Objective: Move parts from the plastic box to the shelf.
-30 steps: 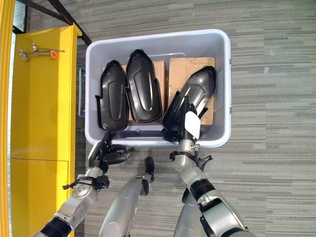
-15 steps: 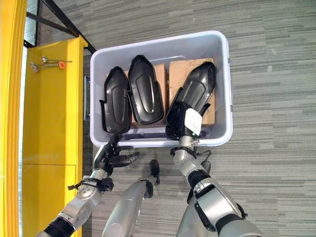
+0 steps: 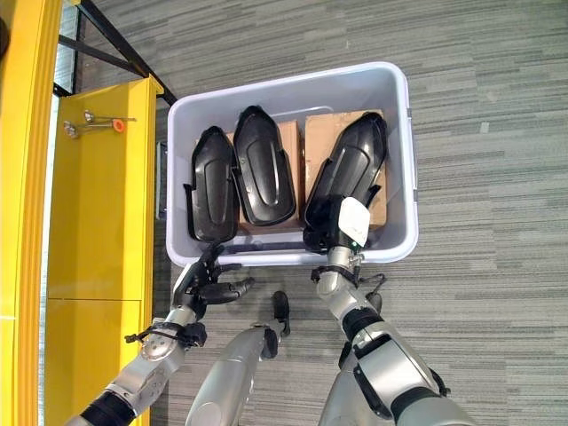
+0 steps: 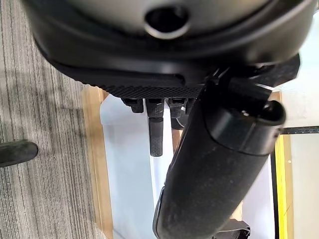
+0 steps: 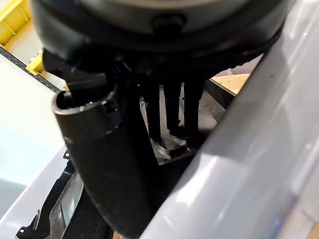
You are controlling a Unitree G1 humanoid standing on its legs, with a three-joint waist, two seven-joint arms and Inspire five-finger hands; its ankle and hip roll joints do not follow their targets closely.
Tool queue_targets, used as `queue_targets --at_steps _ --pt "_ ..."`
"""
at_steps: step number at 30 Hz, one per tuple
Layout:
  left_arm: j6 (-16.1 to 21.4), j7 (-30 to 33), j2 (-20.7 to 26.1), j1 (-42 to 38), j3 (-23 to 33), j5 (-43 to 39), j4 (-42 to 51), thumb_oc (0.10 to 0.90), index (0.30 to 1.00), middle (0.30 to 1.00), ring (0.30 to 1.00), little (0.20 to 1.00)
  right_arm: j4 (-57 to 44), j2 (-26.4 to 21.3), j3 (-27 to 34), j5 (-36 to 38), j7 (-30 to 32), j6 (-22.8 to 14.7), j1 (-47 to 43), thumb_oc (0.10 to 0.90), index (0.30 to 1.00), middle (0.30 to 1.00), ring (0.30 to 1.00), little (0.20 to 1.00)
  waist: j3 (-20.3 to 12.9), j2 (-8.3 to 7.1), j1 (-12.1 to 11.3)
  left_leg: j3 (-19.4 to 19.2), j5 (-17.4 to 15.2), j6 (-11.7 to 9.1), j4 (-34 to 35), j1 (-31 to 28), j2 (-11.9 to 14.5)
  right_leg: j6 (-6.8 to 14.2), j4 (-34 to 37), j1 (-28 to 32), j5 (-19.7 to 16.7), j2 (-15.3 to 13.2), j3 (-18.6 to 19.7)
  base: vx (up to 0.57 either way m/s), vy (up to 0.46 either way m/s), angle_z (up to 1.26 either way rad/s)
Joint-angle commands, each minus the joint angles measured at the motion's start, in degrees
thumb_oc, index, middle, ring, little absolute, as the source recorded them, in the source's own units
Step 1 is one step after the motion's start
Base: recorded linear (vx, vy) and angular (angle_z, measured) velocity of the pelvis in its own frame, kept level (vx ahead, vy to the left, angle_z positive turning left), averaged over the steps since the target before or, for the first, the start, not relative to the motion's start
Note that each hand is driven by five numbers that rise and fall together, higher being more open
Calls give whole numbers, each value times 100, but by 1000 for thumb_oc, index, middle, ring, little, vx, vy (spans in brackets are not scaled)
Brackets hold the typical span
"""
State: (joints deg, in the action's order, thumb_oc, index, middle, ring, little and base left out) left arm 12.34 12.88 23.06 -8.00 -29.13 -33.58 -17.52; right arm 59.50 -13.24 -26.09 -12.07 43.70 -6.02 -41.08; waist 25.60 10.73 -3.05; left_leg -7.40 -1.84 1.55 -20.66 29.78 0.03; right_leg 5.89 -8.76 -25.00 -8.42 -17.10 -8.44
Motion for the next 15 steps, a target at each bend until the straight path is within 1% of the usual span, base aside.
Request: queue_targets --at_steps 1,2,3,4,7,8,9,10,11,12,13,15 --pt "221 -77 -34 -125 -2 -100 334 900 1000 1000 1000 1000 556 157 110 582 -557 183 597 400 300 300 300 300 54 77 -70 52 -199 -203 134 -324 86 310 -520 237 650 -211 73 9 -17 5" --pt "218 -79 -29 -112 4 -106 349 900 1000 1000 1000 1000 532 149 107 581 -560 186 616 400 300 300 300 300 43 66 -69 61 -195 -205 158 -359 91 309 -506 272 647 -206 70 11 -27 5" --pt "211 -89 -13 -95 6 -104 355 900 1000 1000 1000 1000 428 108 112 579 -545 174 640 400 300 300 300 300 12 25 -57 93 -177 -215 210 -438 100 306 -447 370 635 -187 48 6 -19 5" --pt "211 -89 -13 -95 6 -104 355 900 1000 1000 1000 1000 428 108 112 579 -545 174 640 400 300 300 300 300 12 25 -57 93 -177 -215 210 -438 100 306 -447 371 635 -187 48 15 -29 5" --pt "206 -112 -1 -51 54 -123 292 900 1000 1000 1000 1000 -4 -51 127 537 -485 126 736 400 300 300 300 300 -93 -122 -25 142 -96 -242 435 -692 149 302 -235 650 580 -140 -31 14 -34 5" --pt "206 -112 -1 -51 54 -123 292 900 1000 1000 1000 1000 -5 -51 127 537 -485 127 736 400 300 300 300 300 -92 -122 -24 143 -95 -242 436 -694 149 302 -234 653 579 -140 -33 23 -60 3" --pt "203 -121 13 -20 94 -129 254 900 1000 1000 1000 1000 -261 -157 106 482 -470 109 774 400 300 300 300 300 -159 -206 -9 174 -43 -262 555 -802 173 301 -125 777 556 -118 -77 19 -48 5" --pt "201 -127 26 -1 110 -124 259 900 1000 1000 1000 1000 -335 -201 105 471 -475 99 778 400 300 300 300 300 -191 -237 -6 189 -15 -273 622 -861 183 300 -59 844 545 -102 -91 19 -48 9" --pt "201 -127 26 -1 110 -124 259 900 1000 1000 1000 1000 -335 -201 105 471 -475 100 778 400 300 300 300 300 -188 -237 -4 190 -13 -273 624 -865 183 300 -57 849 544 -102 -92 29 -57 10" --pt "188 -143 39 51 179 -149 260 900 1000 1000 1000 1000 -704 -337 122 420 -496 87 833 400 300 300 300 300 -271 -331 19 218 53 -299 746 -990 235 294 50 985 533 -76 -144 20 -41 5" --pt "188 -143 39 51 180 -149 260 900 1000 1000 1000 1000 -705 -337 121 420 -496 88 833 400 300 300 300 300 -284 -333 21 220 69 -297 761 -979 230 293 61 975 521 -78 -147 31 -57 5" --pt "171 -167 67 101 256 -151 252 900 1000 1000 1000 1000 -930 -423 121 374 -543 89 897 400 300 300 300 300 -361 -416 29 230 114 -312 890 -1097 267 294 172 1082 497 -40 -154 25 -48 2"
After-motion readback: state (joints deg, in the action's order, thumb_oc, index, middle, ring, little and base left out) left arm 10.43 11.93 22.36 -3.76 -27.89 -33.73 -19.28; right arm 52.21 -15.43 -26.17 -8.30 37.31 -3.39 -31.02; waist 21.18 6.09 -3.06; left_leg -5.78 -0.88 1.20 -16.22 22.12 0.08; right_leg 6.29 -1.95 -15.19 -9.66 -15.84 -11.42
